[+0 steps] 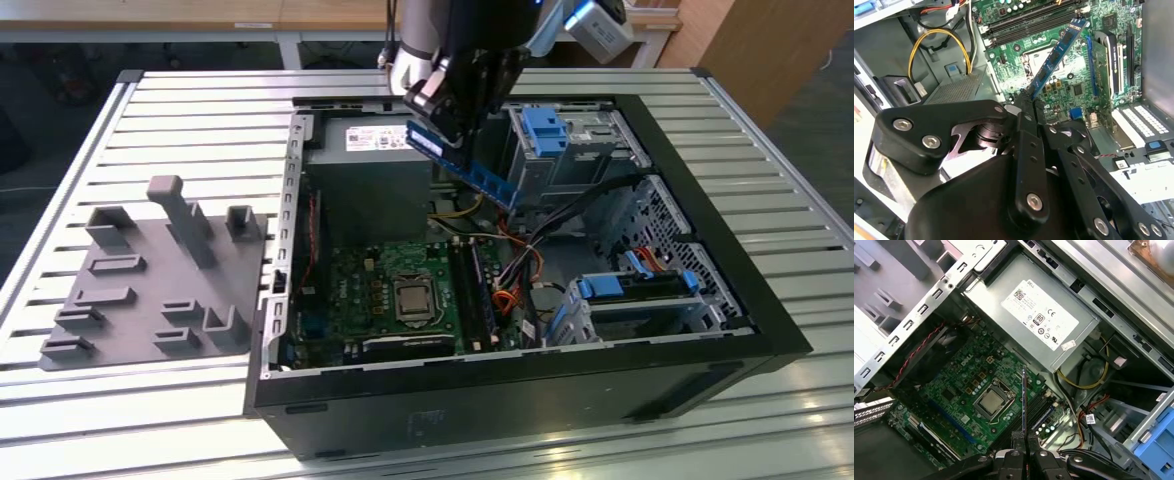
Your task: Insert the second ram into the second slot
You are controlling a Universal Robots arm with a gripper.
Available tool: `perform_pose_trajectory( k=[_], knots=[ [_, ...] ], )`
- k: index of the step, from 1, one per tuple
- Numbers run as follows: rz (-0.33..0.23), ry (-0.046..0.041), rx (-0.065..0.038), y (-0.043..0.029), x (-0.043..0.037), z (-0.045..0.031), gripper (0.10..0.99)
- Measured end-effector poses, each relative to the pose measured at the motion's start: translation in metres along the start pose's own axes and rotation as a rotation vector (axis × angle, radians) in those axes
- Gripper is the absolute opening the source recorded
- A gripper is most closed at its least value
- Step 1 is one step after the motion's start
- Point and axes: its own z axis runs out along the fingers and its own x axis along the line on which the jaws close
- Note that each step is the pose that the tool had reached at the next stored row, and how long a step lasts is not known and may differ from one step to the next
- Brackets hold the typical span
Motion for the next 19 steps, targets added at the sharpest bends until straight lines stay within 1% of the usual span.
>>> perform_pose_trajectory(
  k=[8,19],
  knots=[
    [0.039,-0.0014,0.0,0.0,0.0,0.0,0.133],
    [0.112,-0.0039,-0.001,0.0,0.0,0.0,0.133]
  ],
)
